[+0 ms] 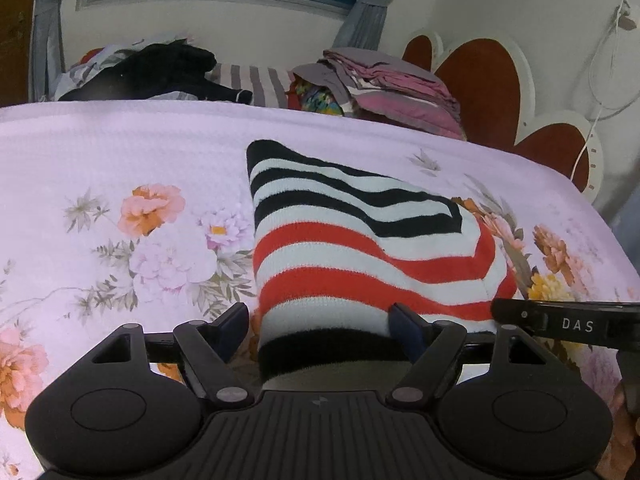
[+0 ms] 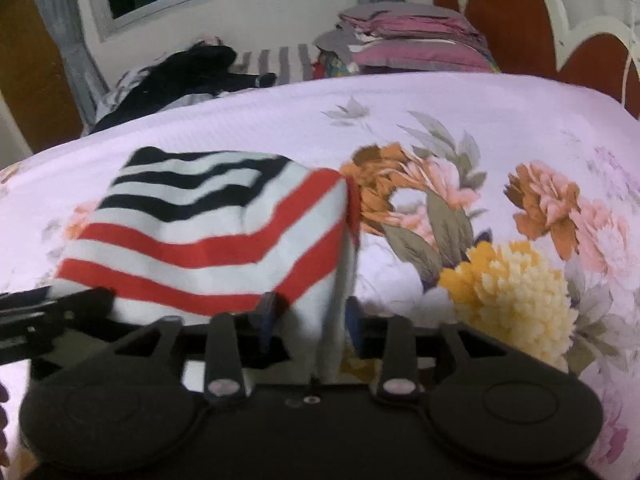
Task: Fold small clothes
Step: 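Adjust the folded bundle edges with both grippers and release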
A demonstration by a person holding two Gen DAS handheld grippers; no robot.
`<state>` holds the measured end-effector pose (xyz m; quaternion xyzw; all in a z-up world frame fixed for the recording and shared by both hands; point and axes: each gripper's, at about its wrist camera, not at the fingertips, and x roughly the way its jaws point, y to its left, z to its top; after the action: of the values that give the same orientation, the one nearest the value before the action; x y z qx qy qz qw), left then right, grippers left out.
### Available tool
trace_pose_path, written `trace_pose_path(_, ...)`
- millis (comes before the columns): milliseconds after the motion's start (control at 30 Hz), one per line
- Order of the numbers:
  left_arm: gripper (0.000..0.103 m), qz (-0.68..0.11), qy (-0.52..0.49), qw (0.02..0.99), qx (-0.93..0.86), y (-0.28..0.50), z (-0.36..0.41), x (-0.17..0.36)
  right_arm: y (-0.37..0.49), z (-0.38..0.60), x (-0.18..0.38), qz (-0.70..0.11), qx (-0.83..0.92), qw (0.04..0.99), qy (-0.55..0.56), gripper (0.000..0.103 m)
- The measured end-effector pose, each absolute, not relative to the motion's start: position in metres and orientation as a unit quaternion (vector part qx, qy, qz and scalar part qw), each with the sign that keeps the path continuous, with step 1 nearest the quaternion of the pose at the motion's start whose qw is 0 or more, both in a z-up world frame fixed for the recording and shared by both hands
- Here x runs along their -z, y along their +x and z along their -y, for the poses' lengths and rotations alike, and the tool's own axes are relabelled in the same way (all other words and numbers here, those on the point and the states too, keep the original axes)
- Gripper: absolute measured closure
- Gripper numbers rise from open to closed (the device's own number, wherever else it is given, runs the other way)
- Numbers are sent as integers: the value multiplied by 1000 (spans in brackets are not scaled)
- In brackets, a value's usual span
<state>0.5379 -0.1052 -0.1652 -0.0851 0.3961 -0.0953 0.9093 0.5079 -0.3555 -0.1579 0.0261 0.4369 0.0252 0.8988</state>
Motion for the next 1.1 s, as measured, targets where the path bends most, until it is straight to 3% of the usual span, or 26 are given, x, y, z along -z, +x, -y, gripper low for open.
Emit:
trace_pose_path(400, 26, -379, -80, 917, 92, 552, 113, 140, 518, 349, 126, -400, -43, 915, 25, 63)
trace_pose_path(567, 26, -372, -71, 921, 89, 565, 116, 134, 533, 348, 125, -395, -38, 918, 21, 73)
trace_pose_path(1100, 26, -380, -42, 921, 77, 603, 130, 154, 569, 335, 149, -397, -32, 917, -7, 75)
